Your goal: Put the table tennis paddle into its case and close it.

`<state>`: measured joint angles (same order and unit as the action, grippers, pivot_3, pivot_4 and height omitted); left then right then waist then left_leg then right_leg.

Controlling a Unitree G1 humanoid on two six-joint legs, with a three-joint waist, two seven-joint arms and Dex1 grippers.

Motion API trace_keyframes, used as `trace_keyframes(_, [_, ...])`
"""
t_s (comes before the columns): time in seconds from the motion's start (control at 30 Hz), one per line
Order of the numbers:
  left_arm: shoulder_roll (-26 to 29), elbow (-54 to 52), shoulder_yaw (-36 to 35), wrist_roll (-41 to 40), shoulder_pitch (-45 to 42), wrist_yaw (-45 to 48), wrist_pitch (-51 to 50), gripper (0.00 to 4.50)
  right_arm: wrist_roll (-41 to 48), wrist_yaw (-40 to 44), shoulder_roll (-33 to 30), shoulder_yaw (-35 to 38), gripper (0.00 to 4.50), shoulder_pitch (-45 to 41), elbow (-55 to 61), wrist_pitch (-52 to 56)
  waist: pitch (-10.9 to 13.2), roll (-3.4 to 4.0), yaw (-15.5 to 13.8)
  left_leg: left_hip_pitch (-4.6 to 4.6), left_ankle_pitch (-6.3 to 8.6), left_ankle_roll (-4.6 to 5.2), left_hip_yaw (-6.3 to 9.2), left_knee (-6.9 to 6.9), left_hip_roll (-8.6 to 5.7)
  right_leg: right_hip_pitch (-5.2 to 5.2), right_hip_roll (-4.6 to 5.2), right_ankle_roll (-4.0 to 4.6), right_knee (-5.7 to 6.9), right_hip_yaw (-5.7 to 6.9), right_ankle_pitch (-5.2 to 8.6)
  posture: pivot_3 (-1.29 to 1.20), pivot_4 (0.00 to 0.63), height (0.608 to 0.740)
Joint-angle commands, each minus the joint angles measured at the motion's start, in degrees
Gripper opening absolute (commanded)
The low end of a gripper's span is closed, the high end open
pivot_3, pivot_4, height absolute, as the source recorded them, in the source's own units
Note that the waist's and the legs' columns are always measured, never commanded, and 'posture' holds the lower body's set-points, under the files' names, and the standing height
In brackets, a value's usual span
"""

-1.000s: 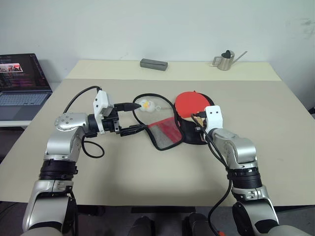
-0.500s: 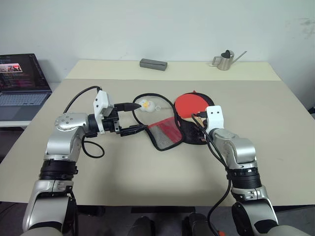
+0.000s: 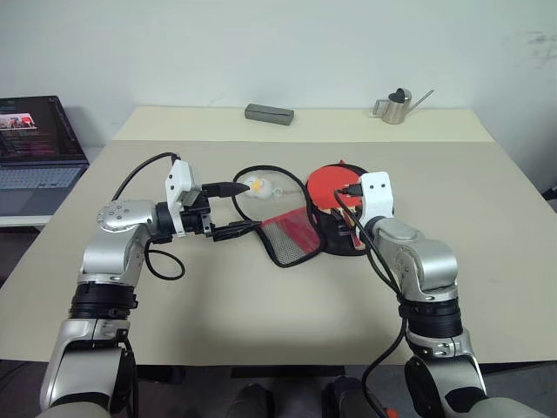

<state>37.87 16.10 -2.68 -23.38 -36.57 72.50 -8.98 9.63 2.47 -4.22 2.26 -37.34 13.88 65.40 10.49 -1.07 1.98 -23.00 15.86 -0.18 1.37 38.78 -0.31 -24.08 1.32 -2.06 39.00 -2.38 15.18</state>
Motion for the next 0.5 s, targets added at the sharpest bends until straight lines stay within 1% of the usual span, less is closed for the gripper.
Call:
trace_keyframes(0.03, [0.7, -1.5, -1.4, -0.3, 0.3, -0.6, -0.2, 4.50, 2.9, 3.5, -2.9, 2.1, 4.48, -0.7, 5.7, 1.9, 0.0, 0.00, 0.0, 0.00, 0.00, 0.00, 0.00, 0.00, 0.00, 0.01, 0.00, 0.00, -0.01, 0.01, 0.00, 0.00, 0.150, 0.740])
trace_keyframes(0.2, [0.9, -0.9, -1.9, 0.0, 0.9, -1.7, 0.1, 4.50, 5.0, 8.3, -8.9, 2.5, 4.48, 0.5, 6.9, 1.1, 0.0, 0.00, 0.0, 0.00, 0.00, 0.00, 0.00, 0.00, 0.00, 0.01, 0.00, 0.00, -0.01, 0.01, 0.00, 0.00, 0.150, 0.740])
trace_keyframes(0.4, [1.8, -0.3, -2.6, 0.1, 1.8, -2.6, -0.1, 4.50, 15.4, 23.7, -18.3, 2.4, 4.48, 1.6, 12.4, 1.5, 0.0, 0.00, 0.1, 0.00, 0.01, 0.01, -0.01, 0.00, 0.00, 0.01, 0.00, 0.00, -0.03, 0.00, 0.01, 0.00, 0.150, 0.740])
trace_keyframes(0.5, [2.3, -0.3, -3.0, 0.3, 2.4, -3.2, 0.1, 4.50, 18.9, 27.7, -22.3, 4.7, 4.48, 1.3, 12.4, 1.9, 0.0, -0.01, 0.1, 0.01, 0.01, 0.02, 0.01, 0.00, 0.01, 0.03, 0.00, -0.01, -0.03, 0.02, 0.01, 0.00, 0.150, 0.740])
